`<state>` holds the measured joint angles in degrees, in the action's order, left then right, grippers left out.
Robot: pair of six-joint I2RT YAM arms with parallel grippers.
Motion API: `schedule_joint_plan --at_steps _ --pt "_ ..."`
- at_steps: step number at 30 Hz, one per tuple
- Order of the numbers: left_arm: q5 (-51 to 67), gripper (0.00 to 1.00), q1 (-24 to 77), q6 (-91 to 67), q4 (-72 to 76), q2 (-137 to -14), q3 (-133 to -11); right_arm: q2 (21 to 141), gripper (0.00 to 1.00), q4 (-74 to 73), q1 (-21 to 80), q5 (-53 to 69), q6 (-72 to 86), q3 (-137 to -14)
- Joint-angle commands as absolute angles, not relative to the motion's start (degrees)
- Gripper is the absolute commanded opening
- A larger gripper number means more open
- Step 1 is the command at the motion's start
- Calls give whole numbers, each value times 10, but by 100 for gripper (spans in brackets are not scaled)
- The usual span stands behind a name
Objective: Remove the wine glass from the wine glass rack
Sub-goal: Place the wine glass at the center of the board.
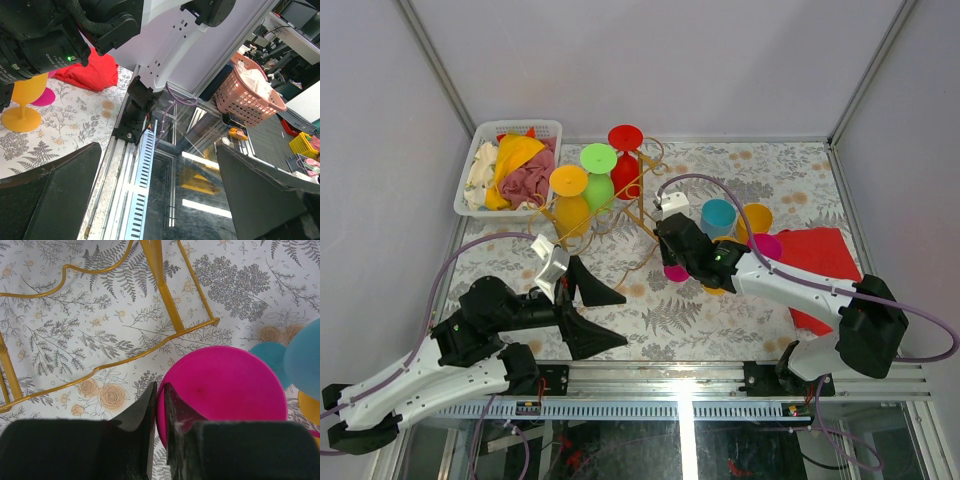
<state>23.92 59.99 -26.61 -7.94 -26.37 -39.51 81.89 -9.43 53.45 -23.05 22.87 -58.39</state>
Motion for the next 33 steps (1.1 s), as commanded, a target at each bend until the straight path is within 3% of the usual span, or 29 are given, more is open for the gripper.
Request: schedule_joint_plan --at_steps 1,33 --pt "229 100 598 -267 -87 -264 -420 828 16 -98 532 -251 238 -594" --pt "135 100 598 -250 -187 -357 -560 740 46 -21 531 -221 210 -528"
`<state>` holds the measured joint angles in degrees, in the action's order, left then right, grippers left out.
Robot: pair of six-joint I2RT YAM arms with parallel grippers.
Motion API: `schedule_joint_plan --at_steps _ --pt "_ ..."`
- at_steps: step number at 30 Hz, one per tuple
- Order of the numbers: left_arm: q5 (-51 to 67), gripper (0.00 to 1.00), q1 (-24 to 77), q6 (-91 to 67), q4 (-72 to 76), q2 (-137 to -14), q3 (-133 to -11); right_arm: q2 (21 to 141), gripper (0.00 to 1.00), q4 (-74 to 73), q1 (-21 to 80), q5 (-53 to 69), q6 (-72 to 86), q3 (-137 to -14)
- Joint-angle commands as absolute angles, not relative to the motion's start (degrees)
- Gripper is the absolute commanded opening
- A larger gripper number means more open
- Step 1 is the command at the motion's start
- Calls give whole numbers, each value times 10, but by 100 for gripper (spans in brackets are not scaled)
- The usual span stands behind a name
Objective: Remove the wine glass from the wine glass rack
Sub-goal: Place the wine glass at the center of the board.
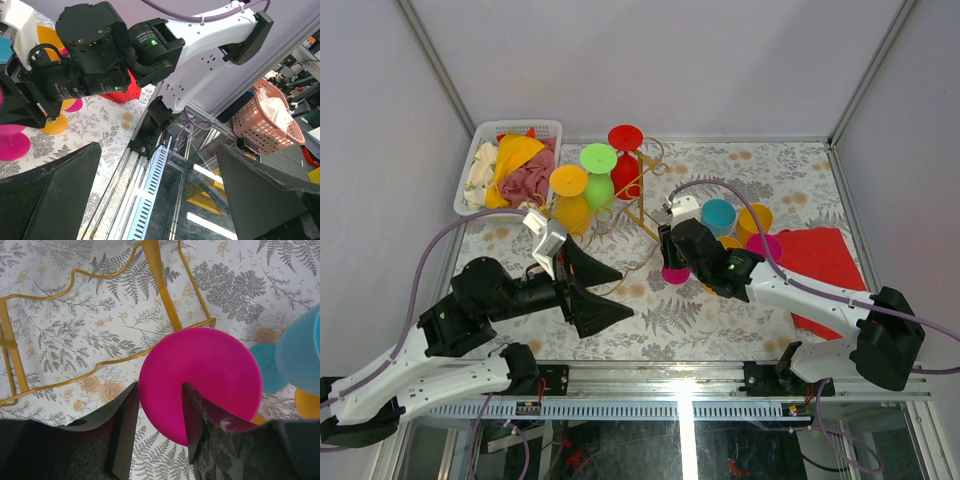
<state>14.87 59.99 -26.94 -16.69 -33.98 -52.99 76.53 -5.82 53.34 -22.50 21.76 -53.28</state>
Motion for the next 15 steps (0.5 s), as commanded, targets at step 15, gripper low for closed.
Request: schedule_joint_plan --at_steps 15 --pt "48 100 598 -221 -235 -402 -642 641 51 12 531 -185 214 -487"
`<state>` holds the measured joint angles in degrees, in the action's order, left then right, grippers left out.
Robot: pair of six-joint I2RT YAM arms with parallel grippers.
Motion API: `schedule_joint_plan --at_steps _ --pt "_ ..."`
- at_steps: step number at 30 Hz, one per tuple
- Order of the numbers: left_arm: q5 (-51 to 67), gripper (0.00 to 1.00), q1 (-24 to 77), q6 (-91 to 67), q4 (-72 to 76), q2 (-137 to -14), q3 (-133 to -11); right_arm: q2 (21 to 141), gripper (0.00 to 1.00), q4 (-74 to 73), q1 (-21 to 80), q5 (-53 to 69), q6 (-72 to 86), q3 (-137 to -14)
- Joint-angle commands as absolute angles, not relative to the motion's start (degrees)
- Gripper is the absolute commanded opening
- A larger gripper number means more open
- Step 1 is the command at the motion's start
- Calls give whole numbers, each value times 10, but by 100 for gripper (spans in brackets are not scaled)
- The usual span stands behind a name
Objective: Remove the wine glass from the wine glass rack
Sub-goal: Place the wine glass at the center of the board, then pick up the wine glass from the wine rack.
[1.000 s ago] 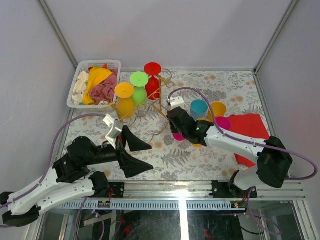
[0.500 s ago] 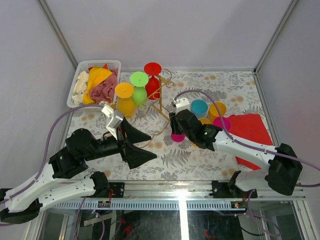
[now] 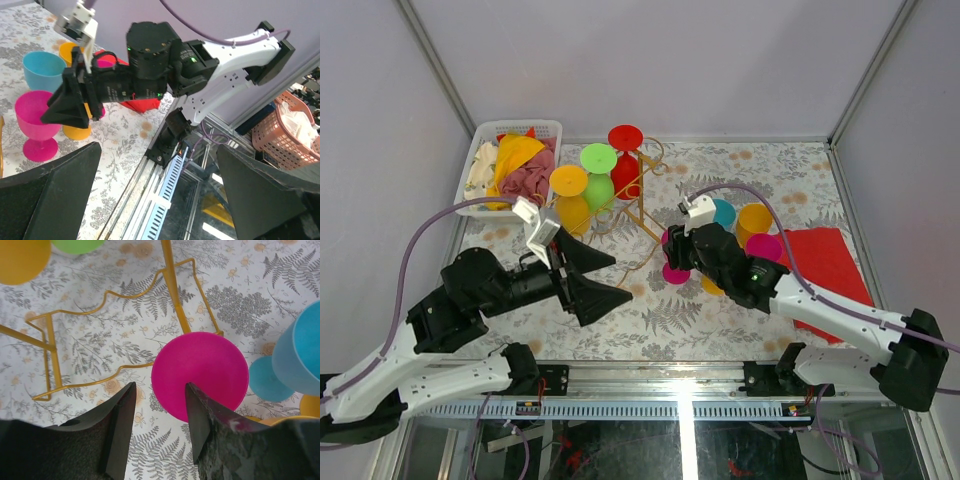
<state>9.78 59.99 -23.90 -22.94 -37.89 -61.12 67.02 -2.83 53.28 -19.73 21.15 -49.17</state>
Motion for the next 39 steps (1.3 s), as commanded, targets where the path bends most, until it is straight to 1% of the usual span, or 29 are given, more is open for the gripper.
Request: schedule_joint_plan --at_steps 1,4,9,14,17,19,22,24,26,28,31,35,39 --pt "39 100 598 -218 -232 -413 -649 636 52 13 530 -183 218 -485" --pt "11 100 598 -202 -249 -455 -694 617 52 22 530 -177 225 -475" --pt "-84 100 595 -176 -304 -508 -767 569 65 40 530 -188 228 -449" --pt "-168 100 587 -146 -322 -512 -804 505 74 78 530 -179 228 -408" --pt "-229 100 580 -126 -330 -510 -810 469 78 114 530 -162 229 -381" --pt "-235 100 570 -106 -335 -514 -812 450 81 129 530 -153 231 -369" --pt "-255 100 526 -97 -349 -531 -820 431 82 134 531 -145 237 -363" --pt "-340 100 502 -98 -338 -540 -806 427 83 137 530 -142 241 -362" --pt "-358 100 472 -69 -291 -538 -776 426 83 140 531 -139 244 -361" --pt "-305 100 414 -61 -272 -538 -771 429 83 136 530 -134 243 -363" --pt "-174 100 301 -73 -287 -564 -805 433 83 123 530 -139 238 -369" --pt "-61 100 200 -87 -303 -600 -827 436 83 119 530 -142 231 -372" --pt "112 100 76 -125 -307 -612 -839 435 83 107 531 -147 224 -379"
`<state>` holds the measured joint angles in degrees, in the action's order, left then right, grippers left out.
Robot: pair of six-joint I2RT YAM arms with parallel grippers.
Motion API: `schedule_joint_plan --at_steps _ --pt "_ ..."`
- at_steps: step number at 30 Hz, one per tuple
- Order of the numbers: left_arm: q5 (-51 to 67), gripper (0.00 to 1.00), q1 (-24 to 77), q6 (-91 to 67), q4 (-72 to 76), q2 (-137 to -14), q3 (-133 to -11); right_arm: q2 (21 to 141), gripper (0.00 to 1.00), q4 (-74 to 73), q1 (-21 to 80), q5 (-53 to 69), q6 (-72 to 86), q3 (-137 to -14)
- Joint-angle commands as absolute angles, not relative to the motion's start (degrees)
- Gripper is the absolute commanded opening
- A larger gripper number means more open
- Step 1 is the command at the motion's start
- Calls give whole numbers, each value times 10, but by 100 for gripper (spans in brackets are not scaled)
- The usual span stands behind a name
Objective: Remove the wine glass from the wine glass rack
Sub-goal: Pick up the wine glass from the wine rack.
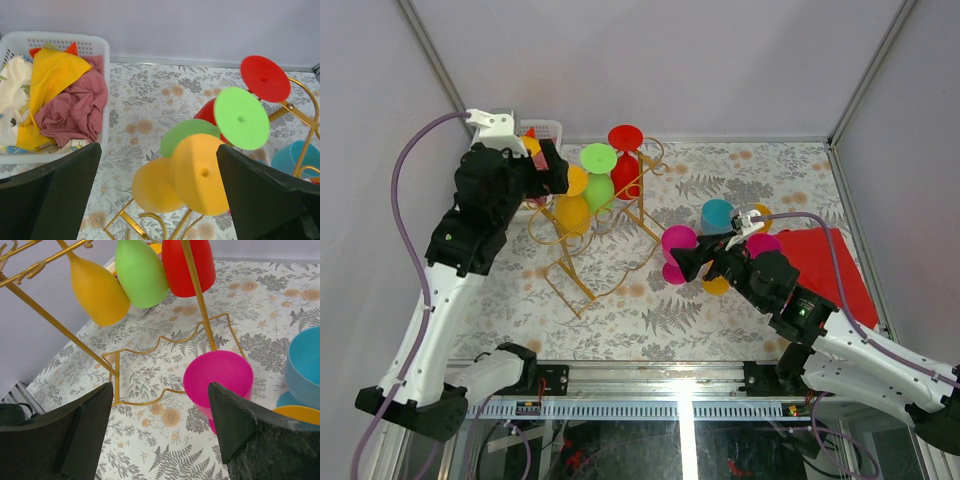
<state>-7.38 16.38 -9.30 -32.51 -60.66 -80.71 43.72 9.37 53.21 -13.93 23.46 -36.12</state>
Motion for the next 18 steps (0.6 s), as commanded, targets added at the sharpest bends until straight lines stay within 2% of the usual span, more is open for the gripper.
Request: schedule_joint_plan --at_steps 1,5,11,18 --pt "145 100 52 -139 -312 -616 -843 435 83 106 530 -147 222 -380" --pt "251 100 8 -141 -291 -604 -828 425 83 96 530 -144 221 -380" --pt "332 100 -13 -147 -311 -648 -841 400 83 82 531 -145 217 -377" --pt "377 89 -29 -162 -317 -665 -836 388 84 67 531 -148 215 -378"
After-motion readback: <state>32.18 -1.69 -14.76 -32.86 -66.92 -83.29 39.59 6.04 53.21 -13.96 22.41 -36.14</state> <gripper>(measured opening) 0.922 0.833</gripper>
